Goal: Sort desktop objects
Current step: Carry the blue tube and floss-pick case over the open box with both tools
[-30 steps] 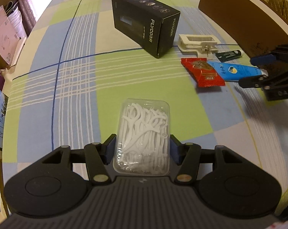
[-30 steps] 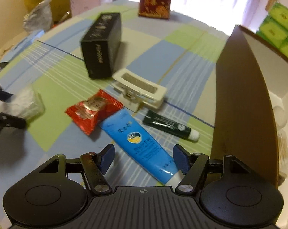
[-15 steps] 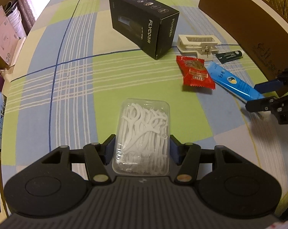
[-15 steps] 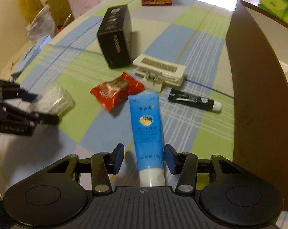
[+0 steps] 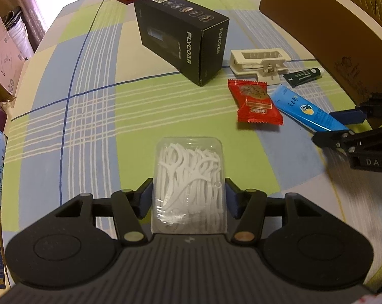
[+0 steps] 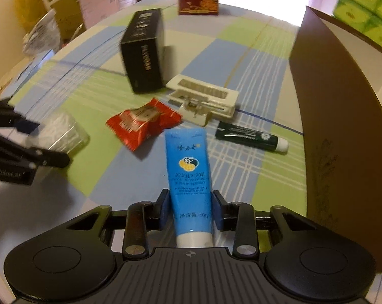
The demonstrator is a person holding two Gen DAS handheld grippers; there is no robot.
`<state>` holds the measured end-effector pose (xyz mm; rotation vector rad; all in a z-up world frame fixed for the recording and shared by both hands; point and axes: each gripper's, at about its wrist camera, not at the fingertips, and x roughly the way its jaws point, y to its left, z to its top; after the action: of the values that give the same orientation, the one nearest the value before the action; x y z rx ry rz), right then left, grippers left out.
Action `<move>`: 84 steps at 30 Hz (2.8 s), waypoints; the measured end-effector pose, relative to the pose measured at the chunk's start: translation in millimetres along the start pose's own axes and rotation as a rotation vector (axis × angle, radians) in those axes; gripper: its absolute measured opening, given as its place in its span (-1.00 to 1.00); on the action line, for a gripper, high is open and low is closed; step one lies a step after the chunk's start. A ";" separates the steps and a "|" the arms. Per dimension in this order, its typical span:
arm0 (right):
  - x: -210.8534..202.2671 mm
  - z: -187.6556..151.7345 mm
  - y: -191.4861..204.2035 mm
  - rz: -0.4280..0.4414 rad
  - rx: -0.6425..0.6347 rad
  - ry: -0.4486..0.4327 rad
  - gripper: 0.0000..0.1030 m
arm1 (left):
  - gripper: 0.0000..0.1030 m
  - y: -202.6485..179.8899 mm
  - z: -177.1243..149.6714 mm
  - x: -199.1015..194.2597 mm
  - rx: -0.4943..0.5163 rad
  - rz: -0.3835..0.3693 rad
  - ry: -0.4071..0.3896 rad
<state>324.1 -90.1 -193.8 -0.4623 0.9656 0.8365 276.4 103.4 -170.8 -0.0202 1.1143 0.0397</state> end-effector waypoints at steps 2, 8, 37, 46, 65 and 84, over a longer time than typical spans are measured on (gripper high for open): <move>-3.7 -4.8 1.7 0.021 -0.014 0.002 -0.41 | 0.02 -4.3 -1.9 -1.6 0.010 -0.005 0.004; -17.9 -24.4 7.1 0.041 -0.017 0.032 -0.41 | 0.01 -33.7 -15.8 -11.3 0.074 -0.042 0.019; -185.0 -54.6 -86.5 0.144 0.235 -0.175 -0.43 | 0.01 -155.9 34.5 -106.1 0.226 -0.219 -0.186; -204.7 -59.0 -148.4 0.059 0.271 -0.210 -0.43 | 0.01 -212.1 66.8 -109.0 0.246 -0.276 -0.245; -153.8 27.5 -263.9 -0.018 0.160 -0.208 -0.43 | 0.01 -254.1 192.8 -45.5 0.192 -0.230 -0.257; -53.4 90.9 -304.7 -0.053 0.076 -0.063 -0.43 | 0.01 -255.3 293.4 44.9 0.183 -0.111 -0.173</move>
<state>597.7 -236.1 -105.5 -0.3929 0.9202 0.7597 570.1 -140.1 -82.8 0.0835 0.9386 -0.1577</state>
